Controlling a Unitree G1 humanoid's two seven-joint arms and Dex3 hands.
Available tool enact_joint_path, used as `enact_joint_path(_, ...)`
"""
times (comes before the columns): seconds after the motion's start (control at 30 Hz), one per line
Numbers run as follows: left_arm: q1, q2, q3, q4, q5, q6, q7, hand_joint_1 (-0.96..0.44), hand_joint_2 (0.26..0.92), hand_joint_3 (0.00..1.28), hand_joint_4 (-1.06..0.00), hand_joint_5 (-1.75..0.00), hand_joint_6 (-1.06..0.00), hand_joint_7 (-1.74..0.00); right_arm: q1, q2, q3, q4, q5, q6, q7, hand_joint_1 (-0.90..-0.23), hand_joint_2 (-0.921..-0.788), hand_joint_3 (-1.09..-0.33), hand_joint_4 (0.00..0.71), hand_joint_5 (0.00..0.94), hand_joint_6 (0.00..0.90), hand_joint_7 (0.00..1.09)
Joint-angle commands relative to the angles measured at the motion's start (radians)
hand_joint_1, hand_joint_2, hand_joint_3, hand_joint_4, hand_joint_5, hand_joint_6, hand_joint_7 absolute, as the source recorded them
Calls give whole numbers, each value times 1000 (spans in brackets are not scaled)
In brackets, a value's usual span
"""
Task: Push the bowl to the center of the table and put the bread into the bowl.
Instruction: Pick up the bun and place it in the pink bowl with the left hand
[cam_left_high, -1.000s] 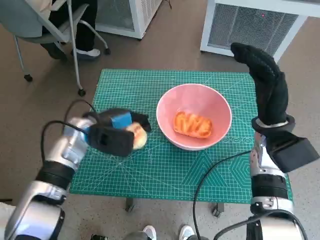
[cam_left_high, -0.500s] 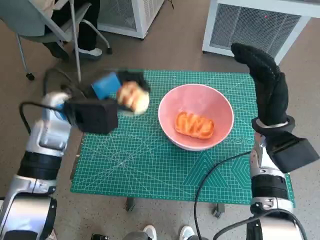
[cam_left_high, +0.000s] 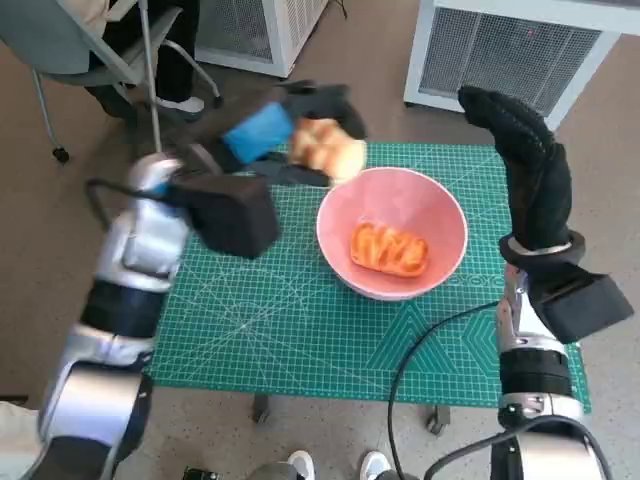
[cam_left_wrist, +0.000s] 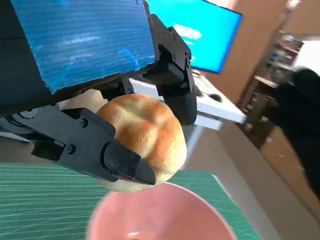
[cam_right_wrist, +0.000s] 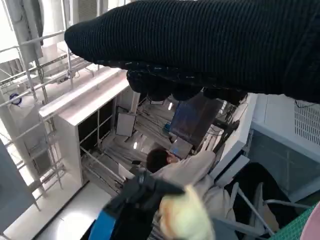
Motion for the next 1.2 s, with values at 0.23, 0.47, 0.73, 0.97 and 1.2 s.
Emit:
enact_joint_path(0.23,-132,-84,-85,268,87,-74,69,2,920,71,-636,-1290,-678,-1044,15,1,8,2,-8,15,-12,-642,-921,-793,279,0,-1,599)
enact_joint_path(0.47,-168,-141,-131,401,111,-43,28,-34,902,146,-446,-821,-456,-899,23,-5,5,-13,3,24,-8,-645,-921,-792,279,0,-1,599)
enact_joint_path(0.73,-174,-157,-157,450,103,-23,-83,-303,897,18,-71,-38,-213,-144,31,-9,0,-27,9,32,-8,-652,-921,-786,281,1,-1,601)
enact_joint_path(0.97,-159,-151,-173,442,121,-44,-78,-416,907,12,-4,-2,-161,-72,35,-14,0,-33,0,28,-17,-654,-921,-783,277,0,-1,601)
enact_joint_path(1.2,-142,-138,-125,459,69,-135,-42,-449,920,27,1,1,-146,-55,33,-18,-2,-34,-5,27,-25,-656,-921,-781,277,0,0,600)
